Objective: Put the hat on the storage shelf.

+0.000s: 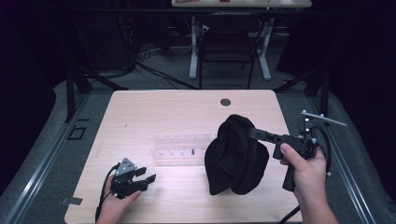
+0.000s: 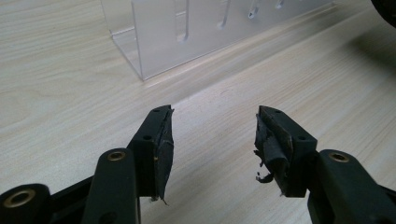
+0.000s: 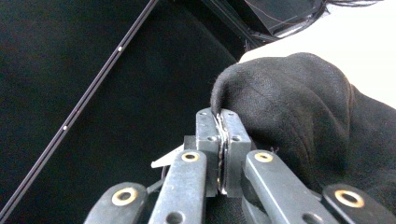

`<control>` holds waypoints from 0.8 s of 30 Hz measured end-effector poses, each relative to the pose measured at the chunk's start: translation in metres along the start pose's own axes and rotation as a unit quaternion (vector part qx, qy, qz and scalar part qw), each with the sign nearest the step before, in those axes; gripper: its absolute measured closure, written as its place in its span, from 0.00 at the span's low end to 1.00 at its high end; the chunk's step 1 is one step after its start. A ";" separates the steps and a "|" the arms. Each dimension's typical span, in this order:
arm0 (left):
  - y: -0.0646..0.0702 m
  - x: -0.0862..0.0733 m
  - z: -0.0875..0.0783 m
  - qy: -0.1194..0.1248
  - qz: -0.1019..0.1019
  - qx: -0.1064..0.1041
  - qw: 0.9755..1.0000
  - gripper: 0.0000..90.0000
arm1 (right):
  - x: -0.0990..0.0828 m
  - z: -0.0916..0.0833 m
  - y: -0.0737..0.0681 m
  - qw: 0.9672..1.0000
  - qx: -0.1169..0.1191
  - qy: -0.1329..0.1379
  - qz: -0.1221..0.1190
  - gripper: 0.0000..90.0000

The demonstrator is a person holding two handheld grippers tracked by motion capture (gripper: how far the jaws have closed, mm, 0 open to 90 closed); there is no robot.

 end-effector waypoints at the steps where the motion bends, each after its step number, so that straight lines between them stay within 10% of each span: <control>1: 0.000 0.000 0.000 0.000 -0.001 0.000 1.000 0.52 | 0.000 0.000 0.000 1.000 0.000 0.000 0.000 0.99; 24: 0.001 0.001 0.000 0.004 -0.002 -0.003 1.000 0.52 | 0.038 0.020 0.000 0.999 -0.026 0.021 -0.011 0.99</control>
Point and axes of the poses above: each handheld gripper's, and its own axes: z roughly forward along the jaws, x roughly out of its top, y roughly to its right, the point moved 9 cm from there along z, roughly forward along the jaws, and after that the axes turned 9 degrees about -z, right-handed, at the moved point
